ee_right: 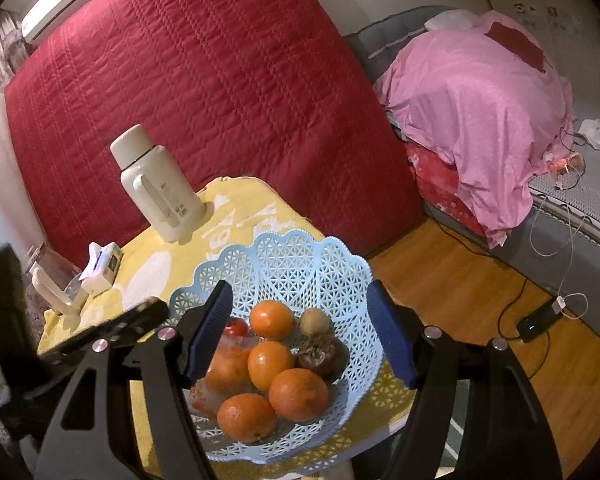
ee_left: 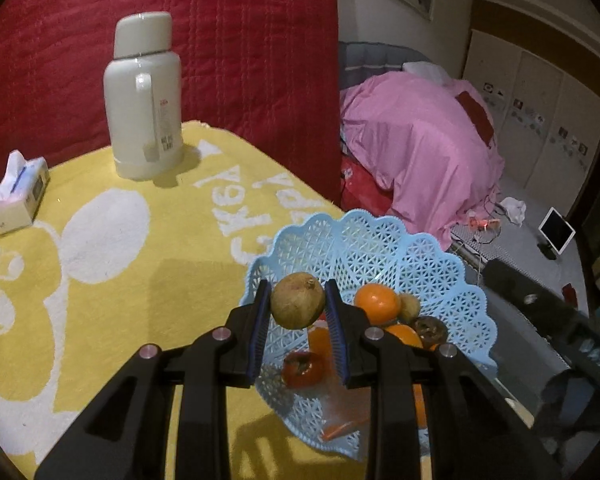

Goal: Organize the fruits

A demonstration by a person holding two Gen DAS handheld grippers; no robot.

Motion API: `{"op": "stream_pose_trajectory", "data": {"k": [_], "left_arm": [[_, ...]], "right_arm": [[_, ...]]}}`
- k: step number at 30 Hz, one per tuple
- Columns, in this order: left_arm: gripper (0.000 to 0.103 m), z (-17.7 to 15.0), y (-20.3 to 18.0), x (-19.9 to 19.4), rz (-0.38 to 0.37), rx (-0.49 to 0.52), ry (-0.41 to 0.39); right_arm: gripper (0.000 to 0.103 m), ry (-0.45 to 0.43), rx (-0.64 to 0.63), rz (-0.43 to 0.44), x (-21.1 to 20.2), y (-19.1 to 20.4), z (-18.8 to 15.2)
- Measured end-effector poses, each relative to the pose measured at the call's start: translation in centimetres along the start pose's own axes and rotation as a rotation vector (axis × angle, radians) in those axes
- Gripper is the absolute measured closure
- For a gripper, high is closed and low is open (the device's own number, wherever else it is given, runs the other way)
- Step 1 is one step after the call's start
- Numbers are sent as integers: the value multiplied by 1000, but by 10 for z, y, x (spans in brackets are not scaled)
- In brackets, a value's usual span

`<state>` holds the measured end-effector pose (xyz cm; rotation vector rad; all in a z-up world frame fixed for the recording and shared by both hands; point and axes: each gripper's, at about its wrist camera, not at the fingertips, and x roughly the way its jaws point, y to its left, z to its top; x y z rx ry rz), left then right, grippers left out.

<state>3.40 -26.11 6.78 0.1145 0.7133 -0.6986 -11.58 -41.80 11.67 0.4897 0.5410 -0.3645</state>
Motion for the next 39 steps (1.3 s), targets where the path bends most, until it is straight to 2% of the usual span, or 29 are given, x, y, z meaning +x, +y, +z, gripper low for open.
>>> {"op": "stream_pose_trajectory", "data": {"k": [5, 7, 8, 10, 11, 17, 20, 24, 25, 28, 33, 39], "left_arm": [[75, -3, 4, 8, -4, -12, 22], [69, -3, 6, 8, -3, -22, 28], [56, -3, 8, 8, -2, -31, 27], [51, -4, 12, 4, -19, -54, 21], [45, -4, 12, 2, -8, -56, 16], [40, -4, 20, -6, -9, -80, 1], [29, -3, 23, -14, 7, -85, -17], [14, -3, 21, -24, 46, -68, -50], [12, -3, 18, -28, 75, -59, -65], [10, -6, 15, -37, 144, -49, -100], [5, -10, 12, -47, 197, -29, -136], [5, -10, -5, -66, 275, 47, -196]], "right_arm": [[32, -2, -6, 11, -3, 1, 0], [32, -1, -8, 14, -3, 2, 0], [32, 0, -9, 14, -3, 2, -1], [32, 0, -10, 16, -3, 2, 0], [32, -2, -10, 16, -4, 2, 1], [32, -15, -3, 15, -8, 0, 3], [32, -29, 5, 15, -13, -2, 6], [23, -56, 20, 13, -22, -8, 11], [23, -65, 26, 11, -25, -9, 12], [21, -81, 36, 12, -32, -14, 17], [21, -103, 45, 15, -43, -18, 22], [17, -126, 32, 21, -53, -16, 25]]}}
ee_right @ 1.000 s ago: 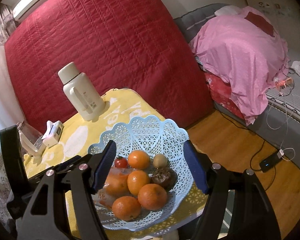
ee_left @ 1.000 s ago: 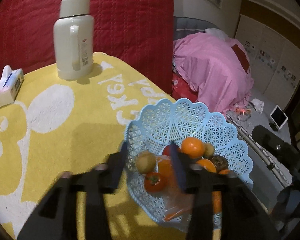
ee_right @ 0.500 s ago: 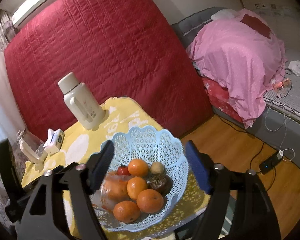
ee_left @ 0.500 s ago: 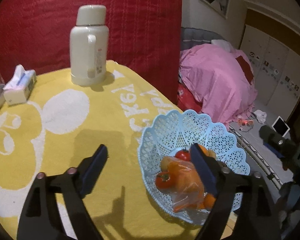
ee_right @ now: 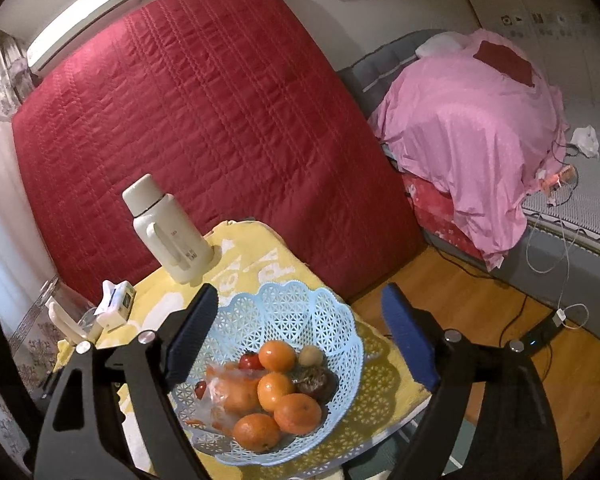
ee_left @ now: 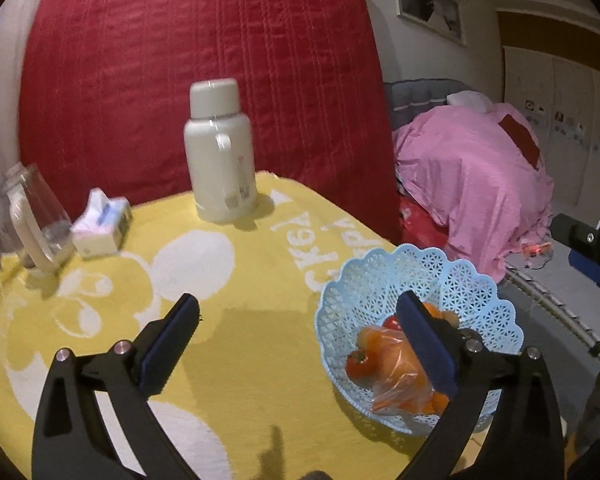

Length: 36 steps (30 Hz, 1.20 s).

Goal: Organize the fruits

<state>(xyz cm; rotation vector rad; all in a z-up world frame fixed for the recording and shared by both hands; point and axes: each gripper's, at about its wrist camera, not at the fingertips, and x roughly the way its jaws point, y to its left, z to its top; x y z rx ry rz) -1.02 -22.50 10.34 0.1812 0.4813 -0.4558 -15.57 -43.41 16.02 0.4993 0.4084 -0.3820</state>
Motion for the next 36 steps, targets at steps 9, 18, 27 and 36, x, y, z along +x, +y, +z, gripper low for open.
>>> {"op": "stream_pose_trajectory", "data": {"k": [9, 18, 27, 36], "left_arm": [[5, 9, -11, -30, 60, 50, -86], [5, 12, -15, -52, 86, 64, -126], [5, 8, -17, -63, 127, 75, -139], [5, 4, -8, -66, 138, 55, -139]], "right_arm": [[7, -26, -7, 5, -10, 4, 1], [6, -72, -11, -11, -25, 4, 6], [3, -145, -80, -63, -45, 10, 8], [3, -149, -169, -119, -41, 19, -2]]}}
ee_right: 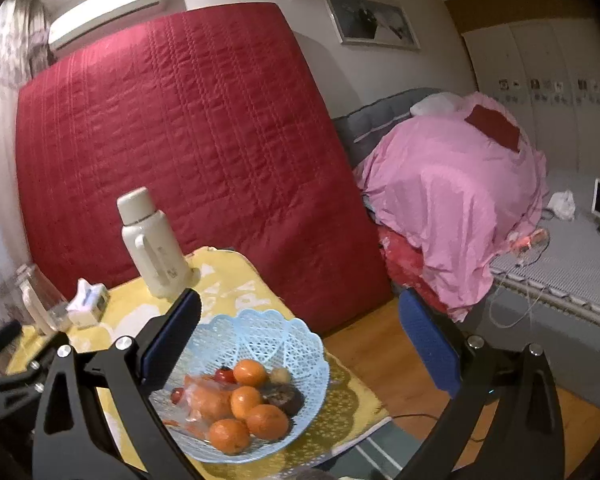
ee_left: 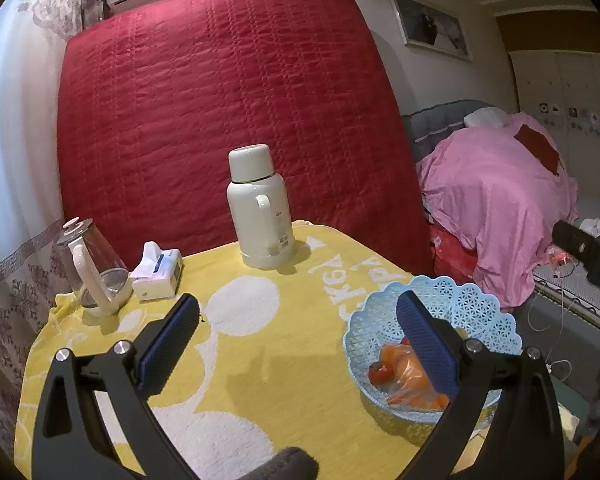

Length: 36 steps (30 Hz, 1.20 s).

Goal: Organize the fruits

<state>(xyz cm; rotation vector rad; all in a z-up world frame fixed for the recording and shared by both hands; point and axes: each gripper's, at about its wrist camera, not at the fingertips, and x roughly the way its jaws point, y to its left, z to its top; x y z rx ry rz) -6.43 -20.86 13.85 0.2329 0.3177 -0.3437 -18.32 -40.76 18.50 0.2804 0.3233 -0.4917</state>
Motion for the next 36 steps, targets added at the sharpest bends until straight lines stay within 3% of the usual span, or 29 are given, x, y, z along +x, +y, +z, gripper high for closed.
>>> {"op": "stream_pose_trajectory", "data": {"k": [7, 16, 36], "left_arm": [[5, -8, 7, 7, 39, -36, 37], [5, -16, 14, 12, 38, -43, 58], [5, -27, 6, 21, 11, -5, 92]], "right_arm": [[3, 24, -104, -7, 8, 17, -17], [3, 88, -223, 24, 15, 46, -46], [3, 150, -237, 39, 26, 55, -68]]}}
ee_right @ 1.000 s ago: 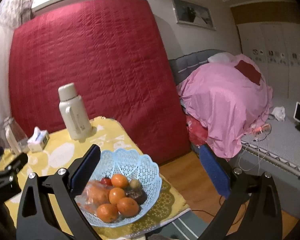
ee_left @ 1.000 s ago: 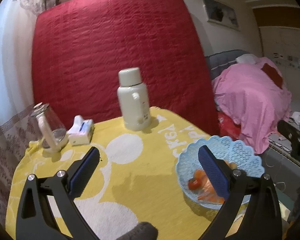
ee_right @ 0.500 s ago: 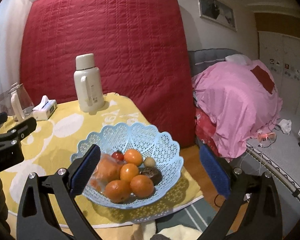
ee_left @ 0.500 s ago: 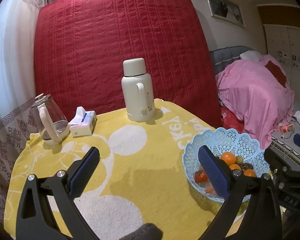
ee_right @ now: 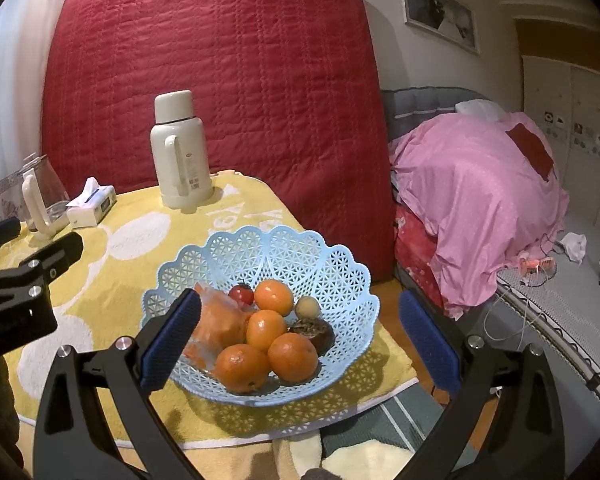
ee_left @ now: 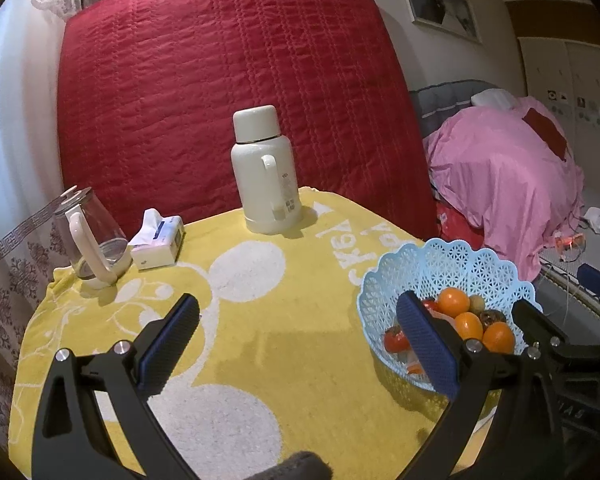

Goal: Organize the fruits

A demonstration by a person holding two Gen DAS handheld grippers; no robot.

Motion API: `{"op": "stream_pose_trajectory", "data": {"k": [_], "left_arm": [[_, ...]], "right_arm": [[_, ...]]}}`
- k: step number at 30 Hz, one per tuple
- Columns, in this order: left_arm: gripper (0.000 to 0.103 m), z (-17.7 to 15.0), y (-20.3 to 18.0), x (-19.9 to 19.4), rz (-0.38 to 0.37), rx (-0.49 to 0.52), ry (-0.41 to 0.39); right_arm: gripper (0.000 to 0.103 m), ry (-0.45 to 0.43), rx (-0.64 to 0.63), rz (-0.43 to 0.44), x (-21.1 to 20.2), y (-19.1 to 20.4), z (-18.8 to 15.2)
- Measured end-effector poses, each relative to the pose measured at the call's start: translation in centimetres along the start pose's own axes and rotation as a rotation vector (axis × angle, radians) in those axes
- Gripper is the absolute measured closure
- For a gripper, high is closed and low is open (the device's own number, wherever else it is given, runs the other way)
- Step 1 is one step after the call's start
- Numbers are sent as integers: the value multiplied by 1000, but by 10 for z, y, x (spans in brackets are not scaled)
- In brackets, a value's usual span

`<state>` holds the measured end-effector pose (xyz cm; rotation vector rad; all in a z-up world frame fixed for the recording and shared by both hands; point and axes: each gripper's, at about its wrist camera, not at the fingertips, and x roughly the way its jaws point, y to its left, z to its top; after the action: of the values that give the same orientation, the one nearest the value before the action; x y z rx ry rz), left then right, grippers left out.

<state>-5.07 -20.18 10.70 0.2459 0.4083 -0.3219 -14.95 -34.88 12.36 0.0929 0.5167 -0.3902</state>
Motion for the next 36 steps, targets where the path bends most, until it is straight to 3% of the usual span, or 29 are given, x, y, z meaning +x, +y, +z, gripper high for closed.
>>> {"op": "stream_pose_trajectory", "data": {"k": [36], "left_arm": [[5, -15, -19, 18, -48, 47, 78]], "right_arm": [[3, 33, 24, -18, 10, -8, -3]]}}
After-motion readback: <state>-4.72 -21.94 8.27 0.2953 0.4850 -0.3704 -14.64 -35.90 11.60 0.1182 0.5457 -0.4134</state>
